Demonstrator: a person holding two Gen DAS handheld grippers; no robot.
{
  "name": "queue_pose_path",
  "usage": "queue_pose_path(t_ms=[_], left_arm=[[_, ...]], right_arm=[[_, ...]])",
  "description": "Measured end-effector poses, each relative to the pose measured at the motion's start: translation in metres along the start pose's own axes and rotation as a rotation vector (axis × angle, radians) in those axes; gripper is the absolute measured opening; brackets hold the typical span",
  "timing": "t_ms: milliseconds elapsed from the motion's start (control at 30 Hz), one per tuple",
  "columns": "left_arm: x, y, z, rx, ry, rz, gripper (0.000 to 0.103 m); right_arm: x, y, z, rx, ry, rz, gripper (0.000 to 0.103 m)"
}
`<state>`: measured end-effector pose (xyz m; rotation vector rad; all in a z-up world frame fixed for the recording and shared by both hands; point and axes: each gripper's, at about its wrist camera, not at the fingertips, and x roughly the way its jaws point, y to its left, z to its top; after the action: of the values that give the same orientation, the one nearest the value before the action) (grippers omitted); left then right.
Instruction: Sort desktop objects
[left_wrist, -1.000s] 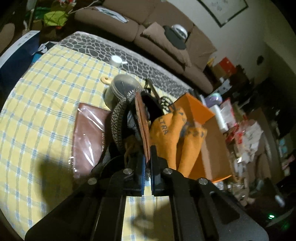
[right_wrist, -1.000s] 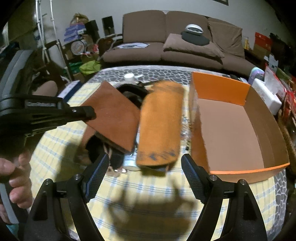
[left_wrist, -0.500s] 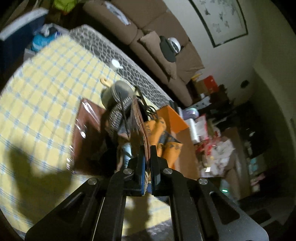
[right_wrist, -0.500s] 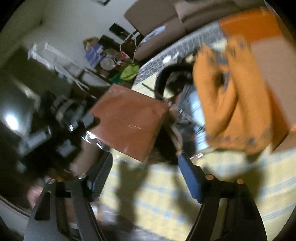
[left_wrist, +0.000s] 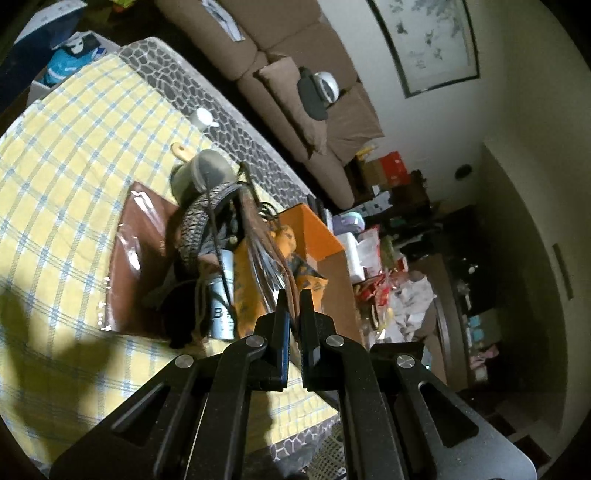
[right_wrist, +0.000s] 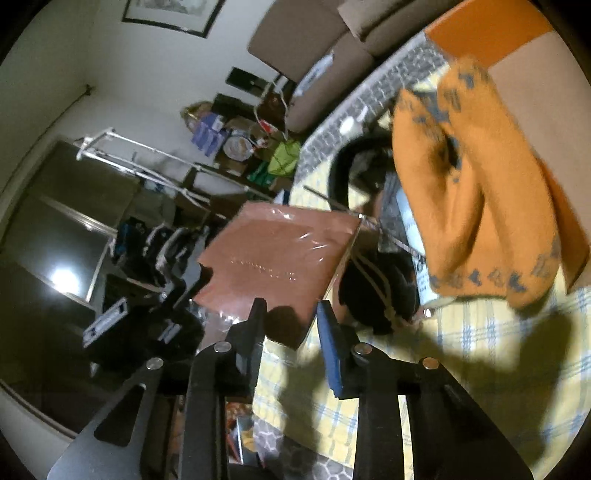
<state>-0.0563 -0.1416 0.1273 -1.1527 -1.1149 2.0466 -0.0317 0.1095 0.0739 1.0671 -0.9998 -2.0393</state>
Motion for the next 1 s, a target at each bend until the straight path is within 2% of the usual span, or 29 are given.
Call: queue_pose_path(t_ms=[200,433,667,867,1000], left_arm=[[0.019,-0.029,-0.012,0.068,0.020,-0.064,0.004],[0.058,-0.085,-0.030,0.193,0.064,-0.146,0.004],[0.133,-0.131,-0.054,0.294,0.178,-0.123,0.004],[0.195,-0.133,-0.062,0.271,0.283,-0.096,0.004],[0.231,-0.133,-0.069,0.291,0.342,-0.056,0.005]], right_arm=[[-0.030,-0.003,0.020,-0.003,-0.094,0.028,0.026],[-0.081,-0.010,0.033,-0.007,-0.196,0.050,0.026],[-0.138,-0.042,0.048,0.052,-0.304,0.024,0.026],[-0.178,-0.080,0.069,0.078,-0.357,-0.065,0.026],[-0.186,-0.102,0.074,0.104,-0.360,-0.120,0.026]])
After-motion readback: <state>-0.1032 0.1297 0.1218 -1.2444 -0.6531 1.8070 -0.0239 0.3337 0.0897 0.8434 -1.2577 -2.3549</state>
